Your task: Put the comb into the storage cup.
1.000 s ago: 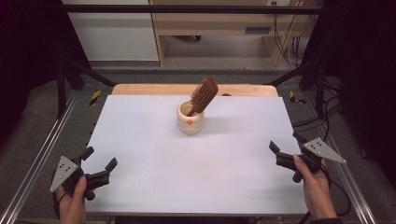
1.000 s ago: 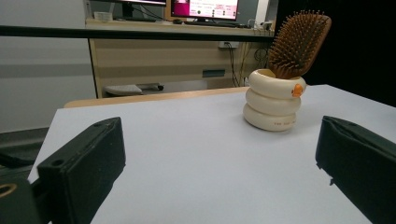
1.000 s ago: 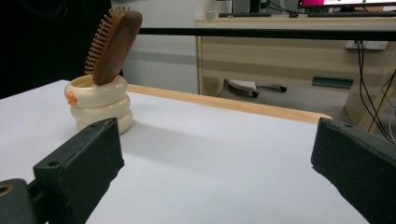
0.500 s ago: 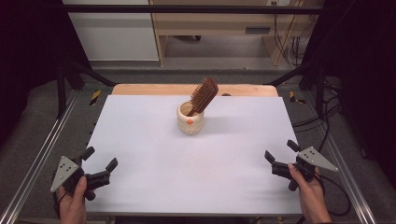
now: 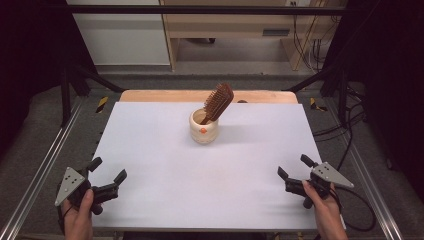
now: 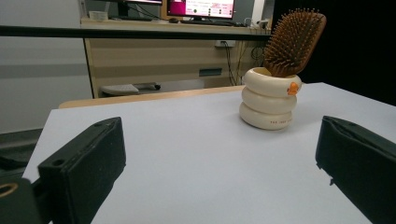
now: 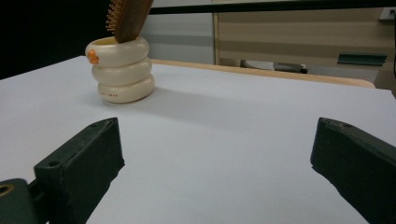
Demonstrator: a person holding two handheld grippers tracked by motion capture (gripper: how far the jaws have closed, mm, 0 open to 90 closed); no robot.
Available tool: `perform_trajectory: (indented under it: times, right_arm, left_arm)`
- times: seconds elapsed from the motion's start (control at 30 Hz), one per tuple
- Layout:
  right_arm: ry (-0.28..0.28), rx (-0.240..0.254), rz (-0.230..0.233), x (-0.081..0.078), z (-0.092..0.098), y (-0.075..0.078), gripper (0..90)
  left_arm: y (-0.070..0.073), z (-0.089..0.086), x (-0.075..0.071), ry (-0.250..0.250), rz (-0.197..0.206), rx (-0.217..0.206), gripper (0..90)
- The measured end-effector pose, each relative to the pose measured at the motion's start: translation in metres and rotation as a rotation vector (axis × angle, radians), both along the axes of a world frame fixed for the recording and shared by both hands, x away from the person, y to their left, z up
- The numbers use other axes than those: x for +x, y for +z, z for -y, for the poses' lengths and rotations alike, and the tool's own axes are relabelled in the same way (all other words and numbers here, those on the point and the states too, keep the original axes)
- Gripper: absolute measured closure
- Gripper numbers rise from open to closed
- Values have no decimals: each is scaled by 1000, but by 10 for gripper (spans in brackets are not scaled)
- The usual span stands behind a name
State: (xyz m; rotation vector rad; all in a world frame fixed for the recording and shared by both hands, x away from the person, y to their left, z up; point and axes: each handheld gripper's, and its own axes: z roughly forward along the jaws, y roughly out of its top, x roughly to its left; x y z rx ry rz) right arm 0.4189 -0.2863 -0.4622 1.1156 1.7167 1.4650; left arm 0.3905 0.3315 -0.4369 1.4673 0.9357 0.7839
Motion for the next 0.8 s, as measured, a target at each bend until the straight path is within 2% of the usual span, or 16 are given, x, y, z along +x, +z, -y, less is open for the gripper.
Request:
perform_trajectory:
  times: [0.37, 0.5, 0.8]
  right_arm:
    - [42, -43, 5, 0, -11, -3, 26]
    - [50, -105, 40, 1, -17, -1, 27]
    - [129, -199, 27, 6, -35, 0, 31]
  left_arm:
    - [0, 5, 1, -31, -2, 11, 16]
    - [-1, 6, 1, -41, -4, 13, 16]
    - [-1, 7, 1, -46, -4, 14, 16]
